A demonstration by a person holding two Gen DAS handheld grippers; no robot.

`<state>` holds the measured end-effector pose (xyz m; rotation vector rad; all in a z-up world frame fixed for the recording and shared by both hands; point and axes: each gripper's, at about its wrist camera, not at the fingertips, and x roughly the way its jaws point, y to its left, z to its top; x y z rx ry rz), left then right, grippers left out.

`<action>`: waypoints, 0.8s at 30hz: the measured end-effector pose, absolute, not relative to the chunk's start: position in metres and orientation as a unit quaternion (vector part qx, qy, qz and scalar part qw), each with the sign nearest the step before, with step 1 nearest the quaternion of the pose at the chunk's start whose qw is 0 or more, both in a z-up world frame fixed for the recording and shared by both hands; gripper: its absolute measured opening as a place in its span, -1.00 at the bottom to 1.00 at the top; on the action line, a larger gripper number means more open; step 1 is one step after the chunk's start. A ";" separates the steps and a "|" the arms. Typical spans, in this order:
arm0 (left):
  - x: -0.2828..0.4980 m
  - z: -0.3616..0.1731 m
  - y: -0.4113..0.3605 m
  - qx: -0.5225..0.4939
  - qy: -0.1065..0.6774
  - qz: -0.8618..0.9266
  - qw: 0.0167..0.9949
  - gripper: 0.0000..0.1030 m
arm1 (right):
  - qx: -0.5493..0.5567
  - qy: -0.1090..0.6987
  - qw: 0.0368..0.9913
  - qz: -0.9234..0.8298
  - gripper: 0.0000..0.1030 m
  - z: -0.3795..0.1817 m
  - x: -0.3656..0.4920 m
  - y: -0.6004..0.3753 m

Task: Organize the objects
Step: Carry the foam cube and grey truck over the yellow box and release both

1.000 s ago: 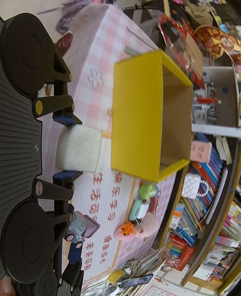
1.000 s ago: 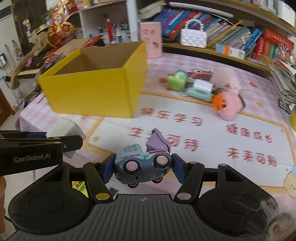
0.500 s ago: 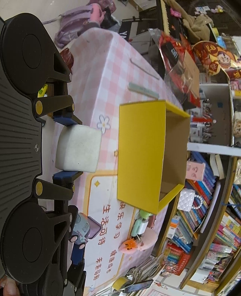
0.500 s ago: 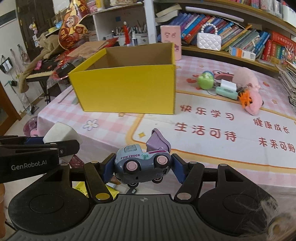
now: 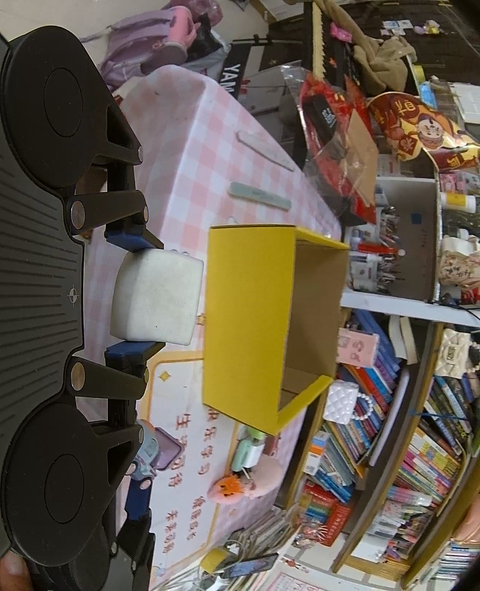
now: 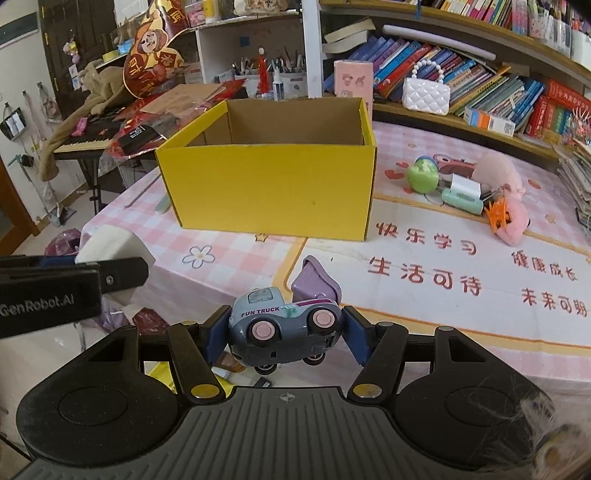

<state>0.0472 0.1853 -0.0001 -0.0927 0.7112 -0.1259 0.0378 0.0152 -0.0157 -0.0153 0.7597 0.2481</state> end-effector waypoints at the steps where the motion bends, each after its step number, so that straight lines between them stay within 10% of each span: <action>1: 0.049 0.003 0.186 -0.047 0.345 -0.062 0.936 -0.10 | -0.009 0.367 0.922 0.120 0.18 -0.015 0.039 0.015; 24: 0.184 0.045 0.177 -0.027 0.265 -0.026 0.963 -0.11 | -0.057 0.253 0.953 0.157 0.18 0.042 0.197 0.032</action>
